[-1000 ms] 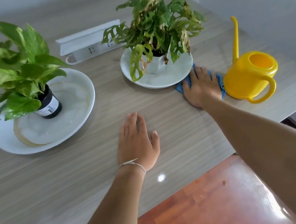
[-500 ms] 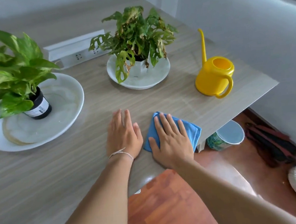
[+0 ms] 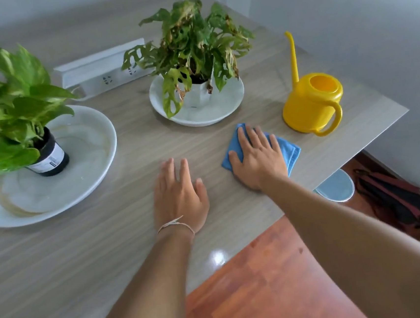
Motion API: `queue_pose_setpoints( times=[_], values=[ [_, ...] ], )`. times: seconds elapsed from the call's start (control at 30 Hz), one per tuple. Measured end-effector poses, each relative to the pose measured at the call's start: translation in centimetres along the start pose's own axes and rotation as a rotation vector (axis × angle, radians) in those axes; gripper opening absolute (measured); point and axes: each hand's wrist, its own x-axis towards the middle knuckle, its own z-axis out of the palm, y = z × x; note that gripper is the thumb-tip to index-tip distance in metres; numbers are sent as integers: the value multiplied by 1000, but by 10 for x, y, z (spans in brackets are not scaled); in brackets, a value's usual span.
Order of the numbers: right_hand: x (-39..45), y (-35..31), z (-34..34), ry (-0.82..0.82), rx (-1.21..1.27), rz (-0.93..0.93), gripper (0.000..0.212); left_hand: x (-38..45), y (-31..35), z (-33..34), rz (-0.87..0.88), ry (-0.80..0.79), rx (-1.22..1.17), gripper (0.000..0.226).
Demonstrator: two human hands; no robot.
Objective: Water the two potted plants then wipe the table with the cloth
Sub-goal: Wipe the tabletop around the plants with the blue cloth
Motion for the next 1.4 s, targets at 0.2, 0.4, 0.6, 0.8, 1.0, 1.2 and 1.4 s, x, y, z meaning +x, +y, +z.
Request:
queue_pose_setpoints(
  times=[0.2, 0.4, 0.6, 0.8, 1.0, 1.2, 1.4],
  values=[
    [80, 13, -4, -8, 0, 34, 79, 1, -2, 2, 3, -54, 89, 66],
    [141, 23, -14, 41, -21, -30, 67, -1, 0, 0, -2, -2, 39, 61],
    [157, 26, -14, 85, -65, -41, 62, 1, -1, 3, 1, 26, 35, 59],
    [134, 21, -11, 17, -59, 13, 70, 1, 0, 2, -15, 4, 59, 61],
    [57, 7, -1, -13, 3, -1, 76, 2, -1, 0, -15, -24, 54, 62],
    [-53, -20, 1, 37, 33, -47, 77, 0, 1, -4, -1, 14, -31, 58],
    [-91, -25, 7, 49, 14, -58, 76, -3, -1, -6, 2, 49, -71, 50]
  ],
)
